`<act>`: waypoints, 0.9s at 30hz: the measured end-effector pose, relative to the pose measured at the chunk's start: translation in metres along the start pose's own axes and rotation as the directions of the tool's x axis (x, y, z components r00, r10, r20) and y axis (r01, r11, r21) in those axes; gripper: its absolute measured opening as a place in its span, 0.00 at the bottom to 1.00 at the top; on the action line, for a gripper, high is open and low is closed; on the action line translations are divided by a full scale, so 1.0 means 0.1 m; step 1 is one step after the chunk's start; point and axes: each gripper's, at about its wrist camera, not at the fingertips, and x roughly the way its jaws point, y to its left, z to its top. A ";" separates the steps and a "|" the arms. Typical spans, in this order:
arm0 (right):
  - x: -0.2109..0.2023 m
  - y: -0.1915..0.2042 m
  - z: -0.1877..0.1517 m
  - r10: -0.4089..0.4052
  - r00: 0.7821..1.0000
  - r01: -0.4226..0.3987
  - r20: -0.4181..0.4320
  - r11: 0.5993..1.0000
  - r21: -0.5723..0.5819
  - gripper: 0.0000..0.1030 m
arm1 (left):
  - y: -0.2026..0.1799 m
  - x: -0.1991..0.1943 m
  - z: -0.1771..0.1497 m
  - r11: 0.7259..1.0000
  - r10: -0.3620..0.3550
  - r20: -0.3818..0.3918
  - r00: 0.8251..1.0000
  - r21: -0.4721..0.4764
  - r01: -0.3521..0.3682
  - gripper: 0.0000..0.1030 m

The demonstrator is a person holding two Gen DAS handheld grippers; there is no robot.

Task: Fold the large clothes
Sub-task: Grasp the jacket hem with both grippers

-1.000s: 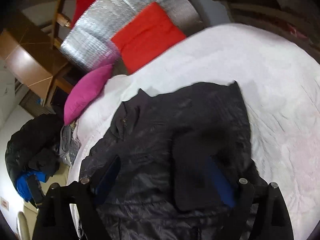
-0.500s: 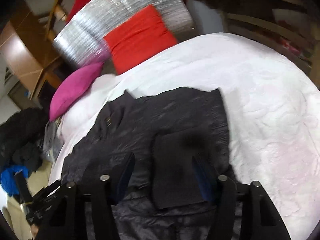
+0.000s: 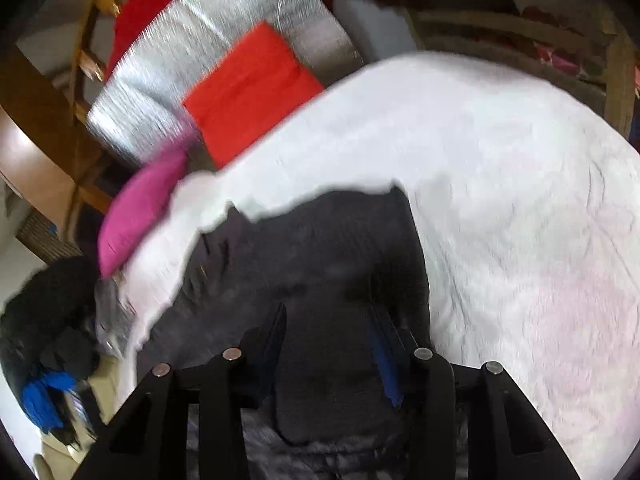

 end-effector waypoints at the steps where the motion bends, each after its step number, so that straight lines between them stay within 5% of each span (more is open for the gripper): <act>1: 0.01 0.01 0.04 0.017 1.000 -0.017 0.007 1.000 0.002 0.45 | -0.02 0.01 0.00 1.000 0.005 0.000 1.000 0.006 -0.005 1.00; 8: 0.45 -0.09 0.19 -0.024 0.997 0.024 -0.075 1.000 -0.006 0.45 | -0.07 -0.02 0.06 1.000 0.018 -0.010 1.000 0.007 -0.018 1.00; 11: 0.70 -0.25 0.18 -0.045 0.985 0.051 -0.167 0.998 0.031 0.44 | -0.05 -0.20 0.13 0.998 0.059 0.072 0.996 0.017 -0.061 1.00; 15: 0.47 -0.13 0.21 -0.026 0.994 0.026 -0.106 1.000 -0.001 0.46 | 0.08 -0.33 0.24 0.990 0.141 0.145 0.979 -0.012 -0.140 1.00; 21: 0.18 0.27 0.10 0.052 0.998 -0.056 -0.043 0.991 -0.119 0.46 | 0.29 0.07 0.22 0.987 0.146 0.003 0.989 -0.066 -0.145 1.00; 27: 0.49 0.34 -0.06 -0.142 0.983 0.114 -0.116 0.969 -0.220 0.46 | 0.18 -0.07 0.20 0.986 0.163 0.043 0.986 -0.035 -0.162 1.00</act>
